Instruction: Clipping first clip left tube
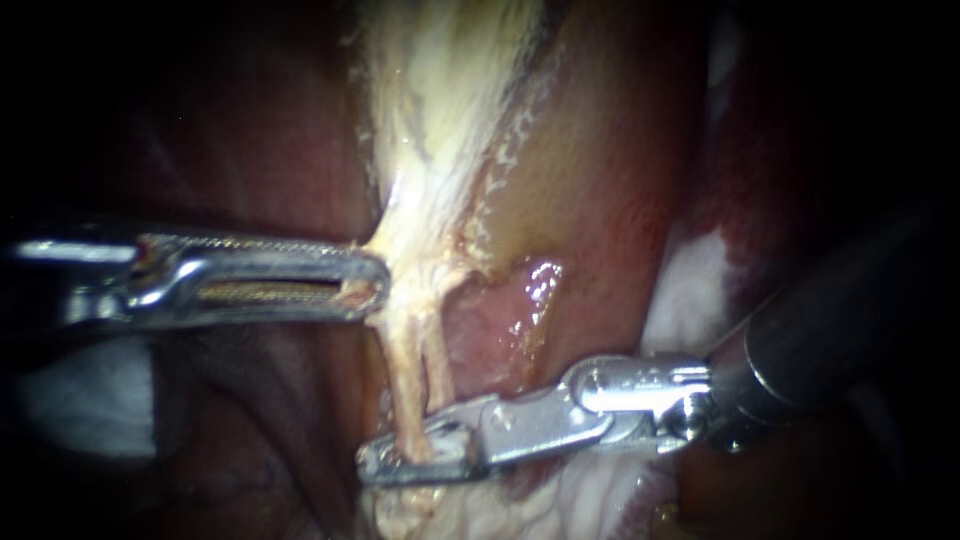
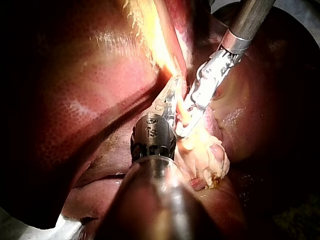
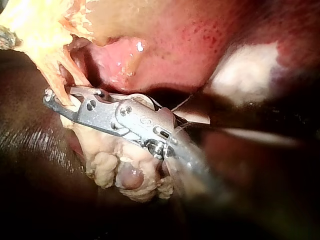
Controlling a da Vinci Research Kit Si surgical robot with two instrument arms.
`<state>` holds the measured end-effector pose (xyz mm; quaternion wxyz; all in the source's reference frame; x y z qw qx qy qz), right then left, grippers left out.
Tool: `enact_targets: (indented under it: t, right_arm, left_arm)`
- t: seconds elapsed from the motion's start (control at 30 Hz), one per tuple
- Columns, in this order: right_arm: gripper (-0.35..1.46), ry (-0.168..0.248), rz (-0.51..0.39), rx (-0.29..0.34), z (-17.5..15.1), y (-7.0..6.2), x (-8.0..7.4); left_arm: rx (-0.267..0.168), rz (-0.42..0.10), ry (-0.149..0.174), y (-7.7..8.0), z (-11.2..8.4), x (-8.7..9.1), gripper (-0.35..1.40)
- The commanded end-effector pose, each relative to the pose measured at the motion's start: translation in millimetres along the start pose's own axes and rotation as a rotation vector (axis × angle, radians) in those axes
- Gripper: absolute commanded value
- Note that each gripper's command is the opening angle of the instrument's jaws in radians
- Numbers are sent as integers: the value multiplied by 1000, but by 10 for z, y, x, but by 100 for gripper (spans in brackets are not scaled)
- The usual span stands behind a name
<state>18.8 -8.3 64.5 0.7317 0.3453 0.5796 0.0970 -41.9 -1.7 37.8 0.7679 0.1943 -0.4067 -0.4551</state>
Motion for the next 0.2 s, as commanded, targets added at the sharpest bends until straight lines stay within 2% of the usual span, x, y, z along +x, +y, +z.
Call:
enact_targets:
  t: [0.03, 0.2]
  right_arm:
    - [-35, 0, 2, 1, 0, 0, 0]
    - [-35, 0, 2, 1, 0, 0, 0]
  left_arm:
    - [0, 0, 0, 0, 0, 0, -35]
    - [1, 0, 0, 1, 0, 0, -35]
